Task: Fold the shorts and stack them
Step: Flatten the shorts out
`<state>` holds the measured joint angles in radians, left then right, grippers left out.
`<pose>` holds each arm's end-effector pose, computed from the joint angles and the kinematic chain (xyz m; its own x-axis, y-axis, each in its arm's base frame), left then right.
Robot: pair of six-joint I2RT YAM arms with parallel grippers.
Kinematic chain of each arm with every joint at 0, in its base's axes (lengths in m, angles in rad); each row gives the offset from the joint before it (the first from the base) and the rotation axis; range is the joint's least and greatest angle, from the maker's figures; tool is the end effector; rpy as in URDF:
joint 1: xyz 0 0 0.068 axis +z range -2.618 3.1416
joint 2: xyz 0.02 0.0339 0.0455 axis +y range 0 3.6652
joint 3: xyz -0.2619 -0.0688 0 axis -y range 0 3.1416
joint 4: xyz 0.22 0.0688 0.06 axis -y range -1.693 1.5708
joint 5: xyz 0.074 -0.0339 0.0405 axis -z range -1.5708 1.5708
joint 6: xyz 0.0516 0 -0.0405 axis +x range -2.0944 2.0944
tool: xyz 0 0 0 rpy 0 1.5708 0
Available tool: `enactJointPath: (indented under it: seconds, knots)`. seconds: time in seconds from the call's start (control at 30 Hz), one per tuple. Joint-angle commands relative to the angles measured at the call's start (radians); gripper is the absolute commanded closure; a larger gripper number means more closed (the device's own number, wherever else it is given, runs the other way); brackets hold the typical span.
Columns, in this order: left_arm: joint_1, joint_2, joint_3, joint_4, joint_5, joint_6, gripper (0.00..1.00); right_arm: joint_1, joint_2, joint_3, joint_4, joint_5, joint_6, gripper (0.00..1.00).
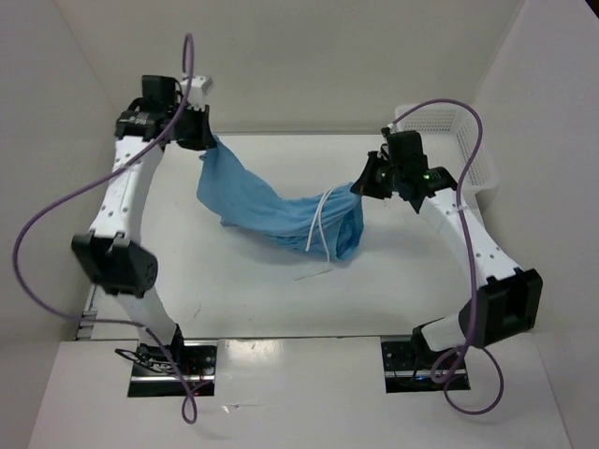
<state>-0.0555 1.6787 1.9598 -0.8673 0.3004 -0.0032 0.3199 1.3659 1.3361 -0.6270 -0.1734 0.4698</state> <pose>0.3443 -0.0344 0.4243 -0.5533 0.0277 -0.8325 0.2973 0.9402 -0.1664 0.2699 0.0988 0.3471 -0.7158 0.2326 -0.6585 -0.1295 0.8823 0.4525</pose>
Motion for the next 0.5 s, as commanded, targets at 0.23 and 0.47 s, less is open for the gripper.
enactJointPath:
  seconds: [0.23, 0.47]
  knots:
    - [0.005, 0.622, 0.393, 0.010, -0.096, 0.003, 0.89, -0.093, 0.450, 0.151, 0.125, -0.081, -0.040, 1.00]
    - [0.017, 0.777, 0.584, -0.084, -0.129, 0.003, 0.32, -0.157, 0.605, 0.334, 0.145, -0.146, 0.039, 0.47]
